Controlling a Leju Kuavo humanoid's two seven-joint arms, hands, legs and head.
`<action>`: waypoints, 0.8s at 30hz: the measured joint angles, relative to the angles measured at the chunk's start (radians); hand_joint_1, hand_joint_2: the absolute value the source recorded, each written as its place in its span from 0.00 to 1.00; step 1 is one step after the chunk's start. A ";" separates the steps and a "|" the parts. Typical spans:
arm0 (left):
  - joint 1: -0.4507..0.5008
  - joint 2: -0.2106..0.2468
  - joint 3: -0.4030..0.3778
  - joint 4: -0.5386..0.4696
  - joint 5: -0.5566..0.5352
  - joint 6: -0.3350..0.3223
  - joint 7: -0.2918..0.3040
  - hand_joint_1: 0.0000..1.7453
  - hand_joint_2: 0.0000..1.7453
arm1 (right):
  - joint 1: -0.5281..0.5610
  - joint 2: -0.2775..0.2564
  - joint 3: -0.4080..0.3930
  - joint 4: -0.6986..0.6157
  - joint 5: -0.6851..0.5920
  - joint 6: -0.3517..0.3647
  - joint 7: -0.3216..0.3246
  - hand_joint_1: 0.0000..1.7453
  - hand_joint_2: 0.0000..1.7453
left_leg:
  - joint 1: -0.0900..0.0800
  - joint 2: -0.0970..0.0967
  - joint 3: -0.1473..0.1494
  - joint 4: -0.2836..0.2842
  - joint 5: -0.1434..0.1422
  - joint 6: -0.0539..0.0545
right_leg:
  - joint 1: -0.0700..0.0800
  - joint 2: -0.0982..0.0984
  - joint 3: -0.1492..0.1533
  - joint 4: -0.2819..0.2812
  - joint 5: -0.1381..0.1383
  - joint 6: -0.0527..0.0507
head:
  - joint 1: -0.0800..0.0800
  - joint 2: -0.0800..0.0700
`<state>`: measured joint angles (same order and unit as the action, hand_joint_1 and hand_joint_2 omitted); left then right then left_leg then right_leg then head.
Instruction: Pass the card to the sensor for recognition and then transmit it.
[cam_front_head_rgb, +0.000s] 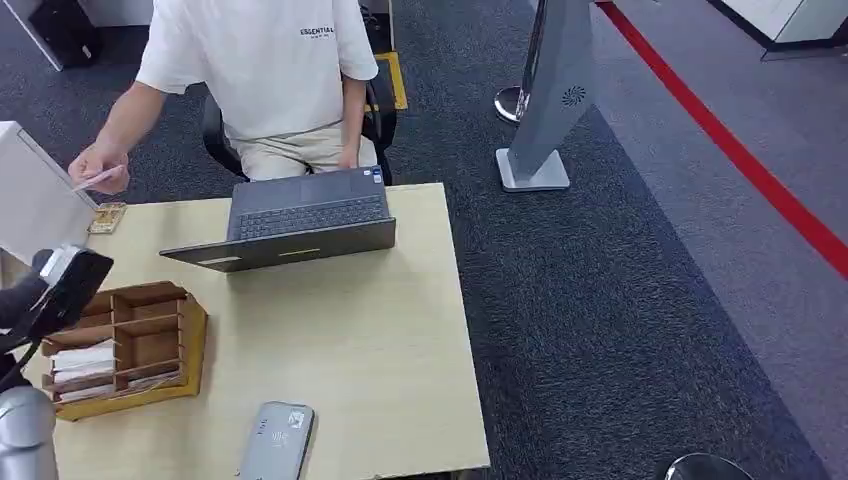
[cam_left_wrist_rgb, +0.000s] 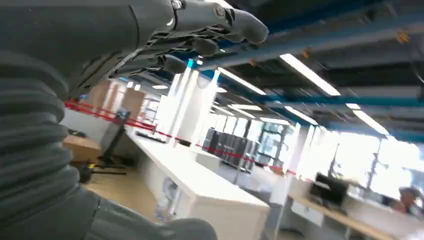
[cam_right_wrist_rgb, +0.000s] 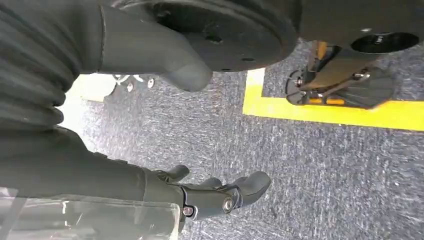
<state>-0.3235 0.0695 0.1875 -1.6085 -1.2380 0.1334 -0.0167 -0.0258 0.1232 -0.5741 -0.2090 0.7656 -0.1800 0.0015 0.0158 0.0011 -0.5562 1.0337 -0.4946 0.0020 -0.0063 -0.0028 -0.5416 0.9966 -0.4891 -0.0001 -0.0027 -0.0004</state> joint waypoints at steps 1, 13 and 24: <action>-0.045 0.017 -0.044 0.054 -0.019 -0.021 0.019 0.00 1.00 | 0.000 -0.002 0.000 0.000 0.001 0.003 0.002 0.00 1.00 | 0.000 -0.001 -0.003 0.000 0.002 0.000 | 0.000 -0.001 -0.002 0.000 0.002 -0.001 | 0.002 0.000; -0.181 0.076 -0.252 0.207 -0.055 -0.030 0.059 0.00 1.00 | 0.006 -0.005 -0.003 0.000 0.012 0.006 0.016 0.00 1.00 | -0.001 0.005 -0.007 0.000 0.003 0.000 | 0.000 0.006 -0.008 0.001 0.005 0.001 | 0.002 0.000; -0.172 0.079 -0.269 0.221 -0.029 0.006 0.059 1.00 1.00 | 0.010 -0.005 -0.009 0.000 0.031 0.010 0.015 0.00 1.00 | 0.000 0.005 -0.007 0.000 0.003 0.000 | 0.000 0.005 -0.008 0.001 0.005 0.001 | 0.002 0.000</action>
<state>-0.4954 0.1488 -0.0813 -1.3878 -1.2668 0.1392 0.0419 -0.0154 0.1179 -0.5833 -0.2090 0.7965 -0.1705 0.0168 0.0153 0.0057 -0.5632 1.0337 -0.4914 0.0019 -0.0064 0.0025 -0.5492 0.9978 -0.4840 0.0007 -0.0008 -0.0004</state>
